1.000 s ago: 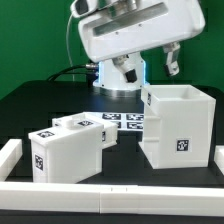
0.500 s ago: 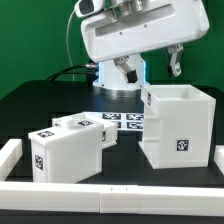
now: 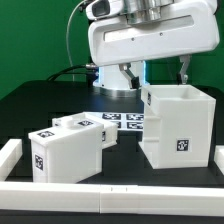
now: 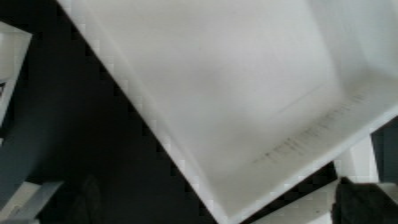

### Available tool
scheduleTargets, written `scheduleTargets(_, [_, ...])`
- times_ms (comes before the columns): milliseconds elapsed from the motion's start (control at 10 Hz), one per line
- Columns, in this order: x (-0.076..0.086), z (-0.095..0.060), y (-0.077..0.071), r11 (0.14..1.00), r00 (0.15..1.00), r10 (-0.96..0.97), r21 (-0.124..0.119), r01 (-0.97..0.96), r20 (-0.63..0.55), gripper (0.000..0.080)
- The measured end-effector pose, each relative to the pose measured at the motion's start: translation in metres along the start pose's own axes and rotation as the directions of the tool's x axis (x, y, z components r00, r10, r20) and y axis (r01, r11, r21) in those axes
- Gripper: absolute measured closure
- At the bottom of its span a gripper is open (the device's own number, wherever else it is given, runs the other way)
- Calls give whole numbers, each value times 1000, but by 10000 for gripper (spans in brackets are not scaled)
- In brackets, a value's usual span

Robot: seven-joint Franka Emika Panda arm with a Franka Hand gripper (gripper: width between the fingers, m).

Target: Assemble drawer

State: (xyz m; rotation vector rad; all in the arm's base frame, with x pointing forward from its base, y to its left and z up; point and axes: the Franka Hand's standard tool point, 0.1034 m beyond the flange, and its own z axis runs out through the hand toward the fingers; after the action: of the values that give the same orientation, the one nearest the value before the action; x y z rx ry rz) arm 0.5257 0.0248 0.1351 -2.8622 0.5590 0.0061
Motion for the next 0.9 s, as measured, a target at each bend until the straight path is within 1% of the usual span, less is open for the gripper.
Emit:
scheduleTargets(200, [-1,1,1,1000,1000,-2,-1,2,1,150])
scheduleTargets(300, [-2,8,8,988,989,-147,-43,147,-17,150])
scheduleTargets(400, [-4,13,11,958,961,-275,-87,273,-5,150])
scheduleTargets(500, [-5,17,8,930,937,-350,-114,349,9,150])
scheduleTargets(700, [-8,29,10,931,937,-349,-106,349,16,150])
scheduleTargets(900, [-6,34,21,926,930,-366,-90,367,23,150])
